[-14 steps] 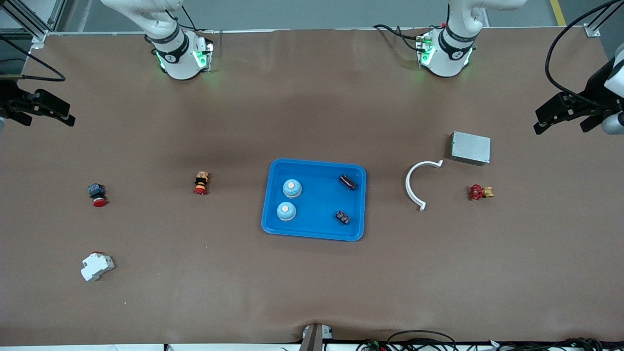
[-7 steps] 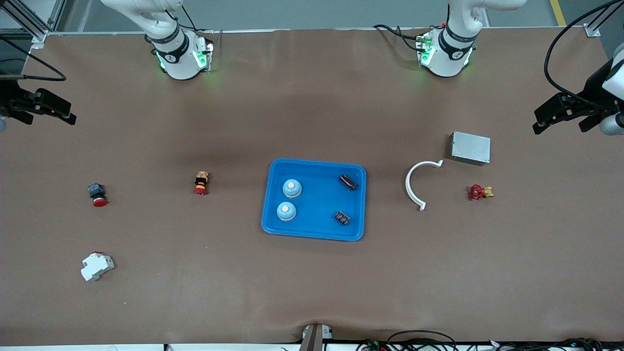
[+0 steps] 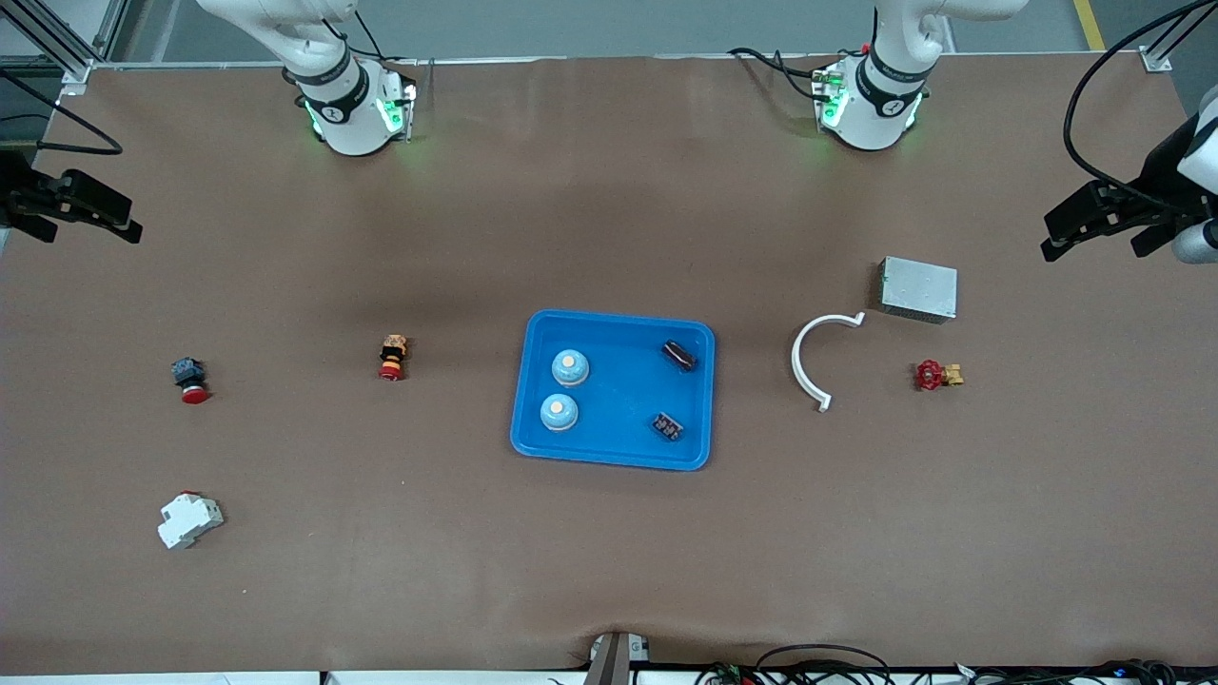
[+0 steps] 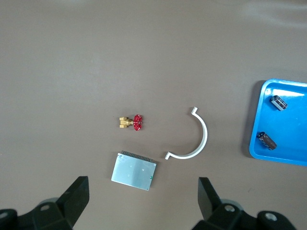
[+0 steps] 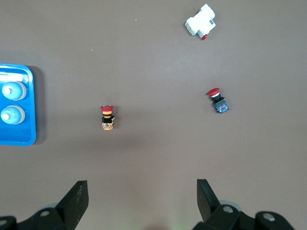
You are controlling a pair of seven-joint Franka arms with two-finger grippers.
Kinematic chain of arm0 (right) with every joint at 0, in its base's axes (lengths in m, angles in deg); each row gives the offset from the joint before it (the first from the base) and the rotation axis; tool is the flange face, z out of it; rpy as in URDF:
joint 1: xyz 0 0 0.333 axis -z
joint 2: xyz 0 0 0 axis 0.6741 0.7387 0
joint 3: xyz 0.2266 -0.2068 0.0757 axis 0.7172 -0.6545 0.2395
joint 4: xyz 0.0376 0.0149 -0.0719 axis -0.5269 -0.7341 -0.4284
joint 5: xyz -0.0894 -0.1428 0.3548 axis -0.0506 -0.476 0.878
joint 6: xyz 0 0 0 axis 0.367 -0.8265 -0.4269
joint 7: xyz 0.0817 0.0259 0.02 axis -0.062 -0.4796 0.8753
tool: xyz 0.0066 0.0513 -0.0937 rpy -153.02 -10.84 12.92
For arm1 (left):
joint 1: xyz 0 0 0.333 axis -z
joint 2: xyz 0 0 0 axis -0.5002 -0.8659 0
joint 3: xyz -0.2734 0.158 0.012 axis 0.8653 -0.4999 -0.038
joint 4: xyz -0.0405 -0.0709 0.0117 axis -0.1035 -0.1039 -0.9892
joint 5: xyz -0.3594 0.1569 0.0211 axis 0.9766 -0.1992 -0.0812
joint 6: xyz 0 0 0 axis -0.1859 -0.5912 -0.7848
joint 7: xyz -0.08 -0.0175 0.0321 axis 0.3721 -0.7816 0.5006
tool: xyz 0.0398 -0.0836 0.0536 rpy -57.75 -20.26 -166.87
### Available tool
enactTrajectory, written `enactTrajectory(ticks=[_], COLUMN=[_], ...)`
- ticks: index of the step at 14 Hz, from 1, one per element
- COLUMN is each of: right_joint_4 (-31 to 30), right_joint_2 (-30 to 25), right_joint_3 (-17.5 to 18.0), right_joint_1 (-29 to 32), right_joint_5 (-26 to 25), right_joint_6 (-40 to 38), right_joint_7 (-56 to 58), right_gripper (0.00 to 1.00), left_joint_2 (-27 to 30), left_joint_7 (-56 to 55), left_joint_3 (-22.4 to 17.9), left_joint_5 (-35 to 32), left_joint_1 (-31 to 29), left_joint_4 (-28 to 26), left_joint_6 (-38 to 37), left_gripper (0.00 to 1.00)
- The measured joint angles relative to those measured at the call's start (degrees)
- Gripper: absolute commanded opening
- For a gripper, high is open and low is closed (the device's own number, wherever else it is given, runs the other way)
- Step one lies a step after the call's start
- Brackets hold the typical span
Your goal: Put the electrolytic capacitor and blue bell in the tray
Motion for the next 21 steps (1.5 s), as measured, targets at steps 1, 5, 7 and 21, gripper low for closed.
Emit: enactTrajectory(ticks=[1, 5, 7, 21], right_joint_4=[0.1, 0.2, 0.2, 1.5], right_joint_2=[0.0, 0.1, 0.1, 1.1], right_joint_3=[-0.1, -0.4, -0.4, -0.3], right_joint_1=[0.0, 0.1, 0.1, 0.1], right_joint_5=[0.0, -0.4, -0.4, -0.2], right_joint_6=[0.0, 0.0, 0.0, -0.4], right_joint_7=[0.0, 0.0, 0.0, 0.0], right_gripper=[1.00, 1.00, 1.00, 1.00], left_joint_2=[0.0, 0.0, 0.0, 0.1], left_joint_7=[0.0, 0.0, 0.0, -1.9], left_joint_3=[0.0, 0.1, 0.2, 2.5], left_joint_5=[0.0, 0.0, 0.0, 0.0], left_joint_1=[0.0, 0.2, 0.3, 0.7], left_joint_4=[0.0, -0.2, -0.2, -0.1], left_joint_6=[-0.2, -1.6, -1.7, -1.8], left_gripper=[1.00, 1.00, 1.00, 1.00])
